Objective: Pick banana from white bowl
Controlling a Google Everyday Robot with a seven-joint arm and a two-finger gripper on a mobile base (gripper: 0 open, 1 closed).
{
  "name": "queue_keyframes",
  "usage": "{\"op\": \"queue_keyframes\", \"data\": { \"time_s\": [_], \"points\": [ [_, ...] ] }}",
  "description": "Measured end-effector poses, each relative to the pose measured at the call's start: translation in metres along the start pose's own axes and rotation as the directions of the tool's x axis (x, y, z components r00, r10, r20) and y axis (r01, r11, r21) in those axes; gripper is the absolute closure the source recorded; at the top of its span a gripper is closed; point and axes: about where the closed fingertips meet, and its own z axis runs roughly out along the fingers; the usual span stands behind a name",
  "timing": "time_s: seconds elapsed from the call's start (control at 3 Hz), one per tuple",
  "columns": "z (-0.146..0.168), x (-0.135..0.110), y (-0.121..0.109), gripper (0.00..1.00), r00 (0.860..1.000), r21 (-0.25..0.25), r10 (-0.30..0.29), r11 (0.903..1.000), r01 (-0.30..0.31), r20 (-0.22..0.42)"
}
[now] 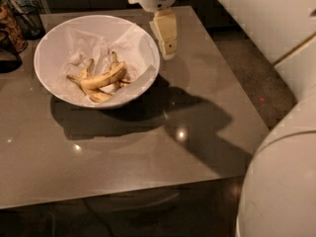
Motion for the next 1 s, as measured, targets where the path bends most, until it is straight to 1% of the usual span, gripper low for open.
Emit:
{"op": "queue_keyframes", "data": {
  "time_s": [0.33, 0.67, 1.0],
  "points": [
    [0.0, -0.001, -0.007, 0.0, 1.0, 0.027, 0.002, 0.9996, -0.002, 0.005],
    [0.001, -0.002, -0.007, 0.0, 0.999, 0.041, 0.015, 0.999, -0.016, 0.042],
    [0.014, -0.007, -0.008, 0.0, 0.996, 0.004, 0.047, 0.9989, -0.047, 0.079]
  ]
}}
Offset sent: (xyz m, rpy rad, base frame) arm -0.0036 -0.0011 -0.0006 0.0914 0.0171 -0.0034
